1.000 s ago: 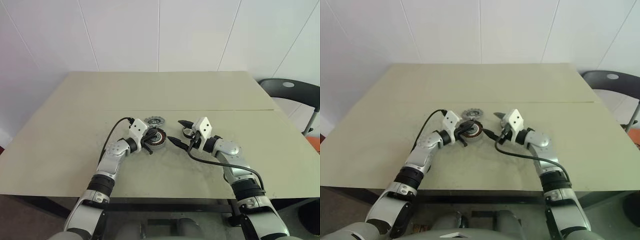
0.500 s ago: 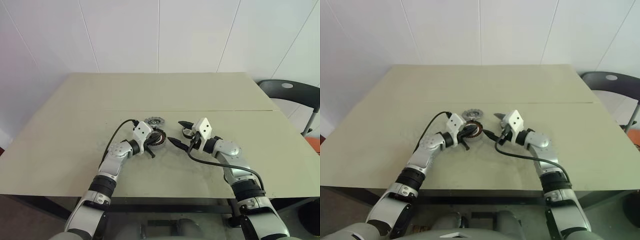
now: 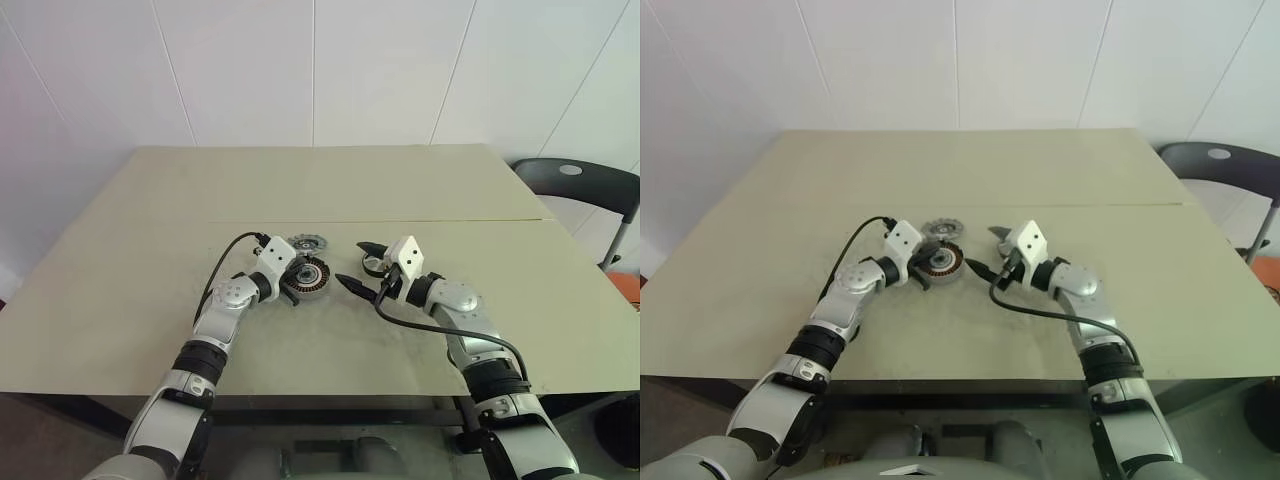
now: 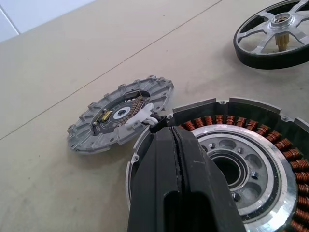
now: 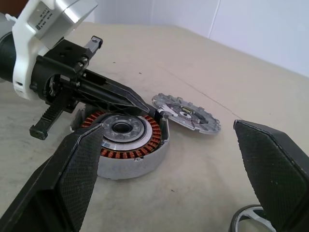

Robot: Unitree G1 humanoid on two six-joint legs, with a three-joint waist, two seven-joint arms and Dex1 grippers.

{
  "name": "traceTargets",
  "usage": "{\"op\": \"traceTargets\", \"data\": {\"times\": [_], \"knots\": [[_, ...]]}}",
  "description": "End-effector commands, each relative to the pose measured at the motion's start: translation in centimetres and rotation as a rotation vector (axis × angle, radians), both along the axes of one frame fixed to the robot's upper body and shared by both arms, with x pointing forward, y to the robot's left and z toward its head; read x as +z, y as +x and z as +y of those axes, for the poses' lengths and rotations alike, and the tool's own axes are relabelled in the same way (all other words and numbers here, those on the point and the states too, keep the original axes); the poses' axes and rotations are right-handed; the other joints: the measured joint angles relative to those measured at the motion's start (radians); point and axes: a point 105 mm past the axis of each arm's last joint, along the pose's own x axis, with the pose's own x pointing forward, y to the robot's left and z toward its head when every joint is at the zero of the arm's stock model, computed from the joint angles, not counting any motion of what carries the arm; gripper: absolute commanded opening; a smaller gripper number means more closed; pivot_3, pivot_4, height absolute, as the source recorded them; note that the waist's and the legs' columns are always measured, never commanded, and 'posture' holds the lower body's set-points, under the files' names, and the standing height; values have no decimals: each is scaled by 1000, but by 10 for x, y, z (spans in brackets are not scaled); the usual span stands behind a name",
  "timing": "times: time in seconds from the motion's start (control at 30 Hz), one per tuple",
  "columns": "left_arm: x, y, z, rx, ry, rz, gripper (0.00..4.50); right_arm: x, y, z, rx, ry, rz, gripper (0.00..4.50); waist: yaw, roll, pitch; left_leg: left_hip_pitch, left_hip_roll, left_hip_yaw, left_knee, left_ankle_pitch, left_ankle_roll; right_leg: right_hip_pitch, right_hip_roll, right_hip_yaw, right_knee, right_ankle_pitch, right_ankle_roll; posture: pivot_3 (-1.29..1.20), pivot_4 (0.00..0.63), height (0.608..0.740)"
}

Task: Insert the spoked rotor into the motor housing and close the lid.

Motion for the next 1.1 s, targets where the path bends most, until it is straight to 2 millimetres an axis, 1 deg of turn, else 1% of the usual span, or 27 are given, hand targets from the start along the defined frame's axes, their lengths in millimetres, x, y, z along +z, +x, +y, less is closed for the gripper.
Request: {"op": "traceTargets", "data": {"times": [0.03, 0.17, 0.2, 0.3, 0.37, 0.47, 0.57, 0.63, 0.73, 0.77, 0.8, 0.87, 0.93, 1.03, 1.1], "knots": [[-7, -4, 0, -8, -2, 20, 36, 15, 4, 4, 15, 2, -60, 4500, 0, 0, 0, 0, 0, 0, 0, 0, 0, 0, 0, 0, 0, 0, 0, 0, 0, 740], [5, -2, -3, -5, -47, -33, 36, 15, 4, 4, 14, 3, -60, 4500, 4, 0, 0, -1, 0, 0, 0, 0, 0, 0, -1, 0, 0, 0, 0, 0, 0, 740], [11, 1, -3, 4, -66, -55, 36, 15, 4, 4, 13, 3, -59, 4500, 4, 0, 0, -1, 0, 0, 0, 0, 0, 0, -1, 0, -1, 0, 0, 0, 0, 740], [39, 6, -4, 15, -198, -127, 36, 16, 4, 3, 10, 21, -53, 4500, 6, 0, 0, -2, 0, 0, 0, 0, 0, -1, -1, 0, -1, 0, 0, 0, 0, 740], [47, 1, -8, -30, -255, -133, 36, 19, 3, 3, 20, 52, -35, 4500, 6, 0, 0, -2, 0, 0, 0, 0, 0, -2, -1, 0, -1, 0, 0, 0, 0, 740], [50, -7, -9, -80, -273, -133, 36, 26, -1, 0, 34, 120, 7, 4500, 5, 0, 0, -2, 0, 0, -1, 0, 0, -2, -1, 0, -1, 0, 0, 0, 0, 740], [55, -17, -5, -120, -309, -132, 36, 34, -4, -7, 35, 184, 46, 4500, 2, 0, 0, -2, 0, 0, -2, 0, 0, -2, -1, 0, -2, 0, 0, 0, 0, 740], [54, -24, 0, -139, -300, -123, 36, 35, -5, -15, 5, 215, 74, 4500, 2, 0, 0, -2, 0, 0, -2, 0, 0, -2, -1, 0, -1, 0, 0, 0, 0, 740], [49, -36, 15, -154, -263, -108, 36, 26, -13, -29, -30, 221, 183, 4500, 4, 0, 0, -2, 0, 0, -2, 0, 0, -2, -1, 0, -1, -1, -1, 0, 0, 740], [49, -38, 21, -145, -258, -107, 36, 26, -15, -34, -37, 231, 206, 4500, 4, 0, 0, -2, 0, 0, -2, 0, 0, -2, -1, 0, -2, -1, -2, 0, 0, 740], [49, -39, 26, -134, -253, -107, 36, 29, -17, -38, -43, 256, 223, 4500, 4, 0, 0, -3, 0, 0, -2, 0, 0, -2, -2, 0, -2, -2, -4, 0, 0, 740], [47, -41, 38, -110, -218, -110, 36, 35, -19, -47, -58, 366, 361, 4500, 5, 1, 1, -3, 0, 0, -2, 0, 0, -2, -2, 0, -2, -2, -4, 0, 0, 740], [45, -43, 46, -102, -168, -121, 36, 45, -21, -53, -55, 477, 485, 4500, 5, 1, 1, -3, 0, 0, -1, 0, 0, -2, -3, 0, -2, -2, -4, 0, 0, 740], [53, -43, 49, -96, -165, -146, 36, 62, -21, -59, -47, 562, 575, 4500, 6, 1, 1, -3, 1, 1, -2, 0, 0, -3, -5, -1, -2, -2, -5, 0, 0, 740], [56, -43, 48, -95, -164, -154, 36, 70, -13, -65, -80, 619, 621, 4500, 4, 1, 1, -3, 1, 1, -2, 0, 0, -4, -5, -1, -3, -2, -4, 0, 0, 740]]}}
